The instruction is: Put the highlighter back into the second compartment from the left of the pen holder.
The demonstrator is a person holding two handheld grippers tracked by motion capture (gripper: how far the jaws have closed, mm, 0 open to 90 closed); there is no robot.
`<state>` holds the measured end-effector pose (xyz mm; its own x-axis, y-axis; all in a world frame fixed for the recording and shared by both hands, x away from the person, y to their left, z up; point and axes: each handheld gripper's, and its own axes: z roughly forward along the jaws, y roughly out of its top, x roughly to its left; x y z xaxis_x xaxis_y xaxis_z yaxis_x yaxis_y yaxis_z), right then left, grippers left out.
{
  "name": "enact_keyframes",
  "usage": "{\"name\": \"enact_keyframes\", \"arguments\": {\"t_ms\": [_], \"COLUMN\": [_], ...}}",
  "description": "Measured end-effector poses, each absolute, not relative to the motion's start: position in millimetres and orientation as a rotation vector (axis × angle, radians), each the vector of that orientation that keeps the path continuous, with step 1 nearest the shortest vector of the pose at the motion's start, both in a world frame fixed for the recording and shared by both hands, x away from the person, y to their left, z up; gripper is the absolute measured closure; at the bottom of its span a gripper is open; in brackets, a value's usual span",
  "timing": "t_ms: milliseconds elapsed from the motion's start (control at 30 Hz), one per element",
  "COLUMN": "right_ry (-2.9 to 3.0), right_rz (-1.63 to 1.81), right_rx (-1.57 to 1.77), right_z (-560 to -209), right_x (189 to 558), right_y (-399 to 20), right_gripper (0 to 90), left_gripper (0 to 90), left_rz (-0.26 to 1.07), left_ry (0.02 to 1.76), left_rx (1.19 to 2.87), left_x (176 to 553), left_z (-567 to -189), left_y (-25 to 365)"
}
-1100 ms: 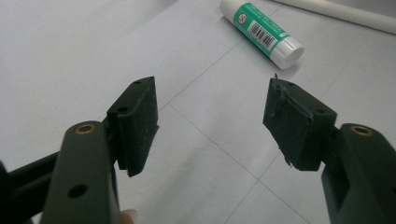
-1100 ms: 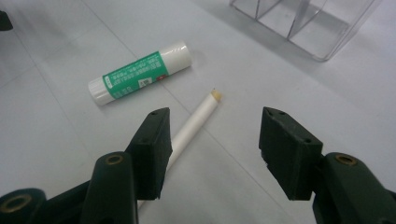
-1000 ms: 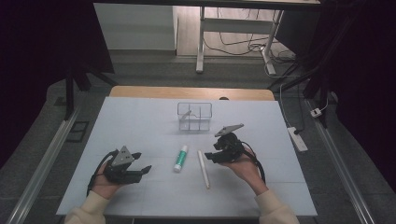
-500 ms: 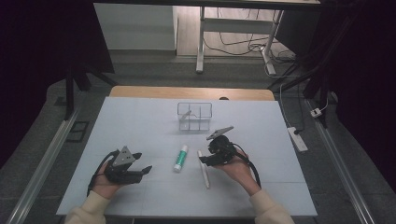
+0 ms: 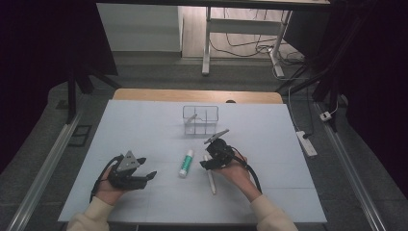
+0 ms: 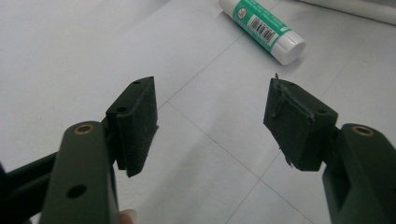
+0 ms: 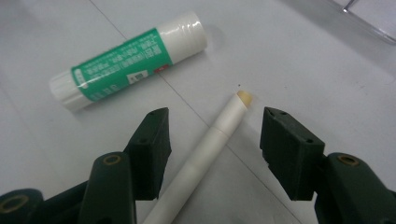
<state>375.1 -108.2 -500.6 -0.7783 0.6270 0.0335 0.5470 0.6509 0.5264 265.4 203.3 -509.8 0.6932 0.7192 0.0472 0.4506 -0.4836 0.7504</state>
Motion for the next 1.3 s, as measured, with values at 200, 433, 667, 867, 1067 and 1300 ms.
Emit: {"name": "enact_keyframes", "arguments": {"t_ms": [200,433,667,867,1067,1300], "right_ry": [2.712,2.702,2.685,2.685,2.689,2.676], "right_rz": [0.713,0.660,0.654,0.639,0.640,0.637], "right_rx": [0.965,0.958,0.971,0.944,0.930,0.913], "right_z": [-507,-510,-510,-509,-509,-509], "right_x": [376,375,377,376,376,376], "right_y": [-100,-94,-95,-93,-93,-93], "right_gripper": [47.3,53.6,66.4,77.7,78.1,78.1], "left_gripper": [34.1,34.0,33.8,33.4,33.1,33.0], "left_rz": [0.469,0.468,0.472,0.472,0.472,0.469], "left_ry": [0.892,0.891,0.885,0.883,0.881,0.881], "left_rx": [2.161,2.166,2.174,2.184,2.193,2.198], "left_x": [265,265,265,265,265,265], "left_z": [-510,-510,-511,-512,-513,-514], "left_y": [203,202,200,199,198,198]}}
